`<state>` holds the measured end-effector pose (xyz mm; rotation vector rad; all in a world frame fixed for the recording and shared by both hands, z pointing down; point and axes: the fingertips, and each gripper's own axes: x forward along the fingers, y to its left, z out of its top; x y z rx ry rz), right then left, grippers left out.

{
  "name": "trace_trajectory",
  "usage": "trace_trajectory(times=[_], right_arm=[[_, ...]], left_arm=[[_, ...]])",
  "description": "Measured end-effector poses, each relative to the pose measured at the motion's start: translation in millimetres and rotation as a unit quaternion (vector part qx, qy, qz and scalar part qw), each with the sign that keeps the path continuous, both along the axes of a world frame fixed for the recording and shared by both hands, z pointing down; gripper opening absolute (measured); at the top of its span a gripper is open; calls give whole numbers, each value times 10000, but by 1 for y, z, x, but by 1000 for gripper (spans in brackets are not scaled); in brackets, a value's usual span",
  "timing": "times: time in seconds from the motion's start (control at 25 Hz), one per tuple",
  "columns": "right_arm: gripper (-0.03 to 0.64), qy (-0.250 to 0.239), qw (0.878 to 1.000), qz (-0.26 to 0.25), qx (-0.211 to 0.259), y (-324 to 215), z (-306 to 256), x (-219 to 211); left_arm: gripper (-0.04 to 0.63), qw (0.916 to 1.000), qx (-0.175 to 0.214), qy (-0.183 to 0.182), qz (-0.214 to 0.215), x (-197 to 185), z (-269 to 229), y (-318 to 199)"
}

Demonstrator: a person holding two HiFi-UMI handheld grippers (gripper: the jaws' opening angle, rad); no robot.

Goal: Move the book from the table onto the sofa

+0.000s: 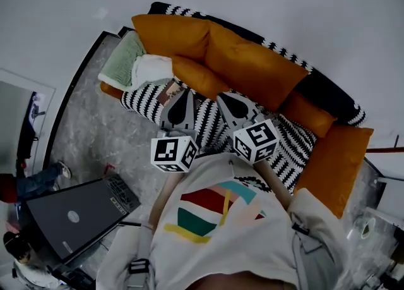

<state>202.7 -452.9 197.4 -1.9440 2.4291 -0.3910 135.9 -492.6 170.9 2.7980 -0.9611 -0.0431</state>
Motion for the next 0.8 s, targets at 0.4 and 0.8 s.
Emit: trace_trajectory(times=[0.4, 0.8], right_arm=[[14, 11, 9998, -96, -164, -7, 9, 6], [14, 39, 9999, -45, -148, -11, 13, 26]], left_arm=[[8, 9999, -92, -15, -89, 9, 4, -10], [8, 10000, -84, 24, -26, 31, 6, -17]])
